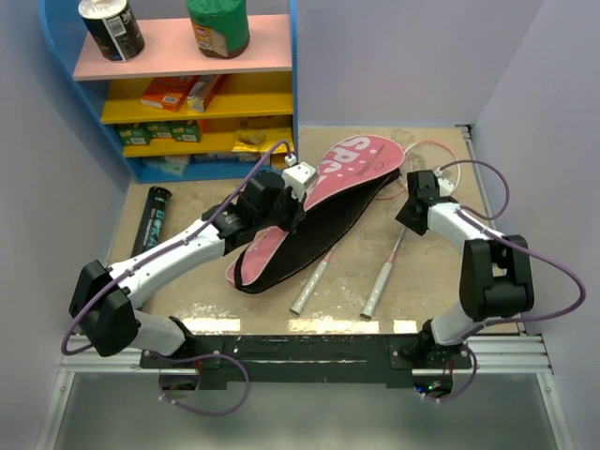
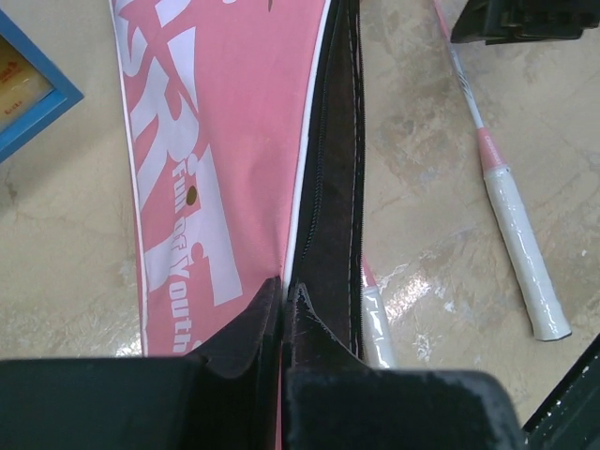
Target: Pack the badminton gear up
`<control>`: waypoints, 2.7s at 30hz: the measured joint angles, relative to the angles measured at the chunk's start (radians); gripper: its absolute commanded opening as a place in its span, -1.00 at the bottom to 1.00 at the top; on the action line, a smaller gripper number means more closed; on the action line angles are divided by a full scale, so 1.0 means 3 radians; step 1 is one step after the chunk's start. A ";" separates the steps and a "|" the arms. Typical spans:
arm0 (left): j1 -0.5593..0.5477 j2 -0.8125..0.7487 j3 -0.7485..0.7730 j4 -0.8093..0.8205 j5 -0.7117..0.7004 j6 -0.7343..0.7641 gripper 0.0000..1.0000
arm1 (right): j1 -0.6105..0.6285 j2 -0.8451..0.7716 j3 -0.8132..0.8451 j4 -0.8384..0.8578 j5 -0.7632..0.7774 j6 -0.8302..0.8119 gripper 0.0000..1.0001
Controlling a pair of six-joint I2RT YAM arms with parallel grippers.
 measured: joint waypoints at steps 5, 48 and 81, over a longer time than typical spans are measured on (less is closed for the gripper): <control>0.0000 -0.0004 -0.0024 0.0057 0.0088 -0.0004 -1.00 | -0.0001 0.0309 0.0095 0.0136 -0.0084 -0.0013 -0.27; 0.0331 0.0539 0.0341 0.0426 0.0245 -0.0411 -1.00 | 0.1432 -0.1600 -0.0264 -0.1324 0.0231 0.0540 -1.00; 0.0076 0.0011 -0.0594 0.0608 0.0371 -0.0685 -1.00 | 0.2464 -0.0113 0.0276 -0.0518 0.0181 0.0745 -1.00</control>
